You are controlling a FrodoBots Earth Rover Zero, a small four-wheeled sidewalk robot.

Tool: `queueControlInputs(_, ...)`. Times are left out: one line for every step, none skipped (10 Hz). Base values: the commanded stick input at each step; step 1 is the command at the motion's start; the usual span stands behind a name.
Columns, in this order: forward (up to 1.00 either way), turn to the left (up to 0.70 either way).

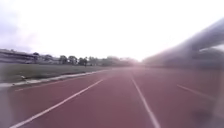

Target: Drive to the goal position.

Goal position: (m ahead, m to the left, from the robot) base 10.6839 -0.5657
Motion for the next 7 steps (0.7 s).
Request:
queueControlInputs(0.7,-0.3)
queueControlInputs(0.7,-0.3)
queueControlInputs(0.7,-0.3)
queueControlInputs(0.7,-0.3)
queueControlInputs(0.7,-0.3)
queueControlInputs(0.7,-0.3)
queueControlInputs(0.7,-0.3)
